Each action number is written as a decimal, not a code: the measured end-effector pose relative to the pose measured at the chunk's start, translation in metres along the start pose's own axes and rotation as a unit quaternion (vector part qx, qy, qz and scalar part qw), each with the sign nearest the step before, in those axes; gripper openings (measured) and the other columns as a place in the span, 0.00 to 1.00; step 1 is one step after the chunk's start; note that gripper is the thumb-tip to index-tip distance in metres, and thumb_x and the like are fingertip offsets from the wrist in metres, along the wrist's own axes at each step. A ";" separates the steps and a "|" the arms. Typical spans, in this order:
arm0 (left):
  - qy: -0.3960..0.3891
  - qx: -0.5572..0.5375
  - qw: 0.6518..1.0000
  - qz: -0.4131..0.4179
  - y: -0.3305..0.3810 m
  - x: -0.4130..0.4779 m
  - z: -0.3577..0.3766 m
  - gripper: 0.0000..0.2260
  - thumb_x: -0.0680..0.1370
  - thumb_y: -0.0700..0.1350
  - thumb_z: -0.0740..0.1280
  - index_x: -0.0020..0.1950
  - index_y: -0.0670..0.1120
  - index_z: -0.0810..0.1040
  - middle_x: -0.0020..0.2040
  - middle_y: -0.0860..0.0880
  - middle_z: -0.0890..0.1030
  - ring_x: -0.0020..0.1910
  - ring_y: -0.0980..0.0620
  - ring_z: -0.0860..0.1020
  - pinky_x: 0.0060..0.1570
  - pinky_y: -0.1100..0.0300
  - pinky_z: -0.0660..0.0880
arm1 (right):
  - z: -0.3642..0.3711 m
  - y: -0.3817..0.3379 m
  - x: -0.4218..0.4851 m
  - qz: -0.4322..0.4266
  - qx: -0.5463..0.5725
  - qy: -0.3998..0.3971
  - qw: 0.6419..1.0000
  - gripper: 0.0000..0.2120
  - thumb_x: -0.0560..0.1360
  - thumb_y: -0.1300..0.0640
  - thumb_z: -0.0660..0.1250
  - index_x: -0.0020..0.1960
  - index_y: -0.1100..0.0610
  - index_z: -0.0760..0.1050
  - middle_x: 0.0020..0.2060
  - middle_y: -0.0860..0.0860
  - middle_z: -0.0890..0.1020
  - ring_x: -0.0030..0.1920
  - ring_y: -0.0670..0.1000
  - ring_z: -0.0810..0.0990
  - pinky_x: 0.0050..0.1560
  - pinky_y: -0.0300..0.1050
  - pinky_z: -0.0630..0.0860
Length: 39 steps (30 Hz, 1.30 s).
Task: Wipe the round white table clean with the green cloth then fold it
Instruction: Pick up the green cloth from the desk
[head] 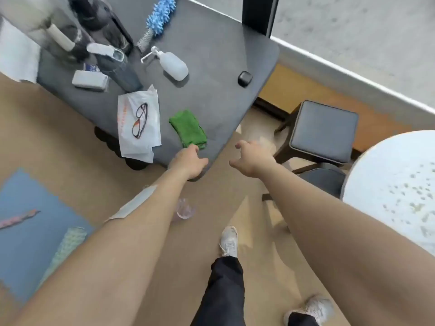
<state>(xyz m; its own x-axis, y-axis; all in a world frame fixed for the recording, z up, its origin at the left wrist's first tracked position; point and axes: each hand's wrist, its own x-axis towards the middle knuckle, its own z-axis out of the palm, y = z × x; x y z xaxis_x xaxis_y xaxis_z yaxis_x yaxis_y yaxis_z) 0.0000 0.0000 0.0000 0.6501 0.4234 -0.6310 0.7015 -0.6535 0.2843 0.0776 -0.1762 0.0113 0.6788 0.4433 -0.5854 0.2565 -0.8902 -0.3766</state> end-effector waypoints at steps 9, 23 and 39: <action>0.118 -0.180 0.965 -0.151 -0.031 0.126 0.020 0.25 0.77 0.49 0.69 0.70 0.41 0.68 0.69 0.38 0.73 0.66 0.37 0.74 0.62 0.50 0.71 | 0.062 -0.015 0.104 0.061 0.123 -0.024 0.990 0.28 0.76 0.48 0.65 0.74 0.54 0.68 0.66 0.57 0.76 0.66 0.59 0.75 0.65 0.53 0.73; -0.049 -0.460 0.886 0.012 0.063 0.033 0.022 0.10 0.77 0.38 0.70 0.56 0.47 0.79 0.52 0.47 0.83 0.48 0.49 0.81 0.41 0.59 0.77 | 0.018 0.025 0.023 0.045 0.332 0.025 0.942 0.31 0.73 0.59 0.71 0.75 0.48 0.70 0.58 0.49 0.78 0.53 0.51 0.81 0.52 0.38 0.75; -0.083 -0.212 0.944 0.238 0.318 -0.129 0.059 0.08 0.76 0.35 0.72 0.45 0.48 0.84 0.40 0.52 0.83 0.39 0.57 0.78 0.36 0.71 0.72 | -0.130 0.290 -0.188 0.136 0.296 0.183 0.928 0.20 0.80 0.51 0.58 0.32 0.59 0.65 0.30 0.51 0.67 0.32 0.52 0.65 0.36 0.49 0.63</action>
<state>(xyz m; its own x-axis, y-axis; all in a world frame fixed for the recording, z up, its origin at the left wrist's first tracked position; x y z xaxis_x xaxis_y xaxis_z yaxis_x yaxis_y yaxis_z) 0.1220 -0.2993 0.1291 0.8907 0.0179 -0.4542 0.4191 -0.4193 0.8054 0.1138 -0.5315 0.1055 0.8786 0.0502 -0.4749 -0.3073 -0.7017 -0.6428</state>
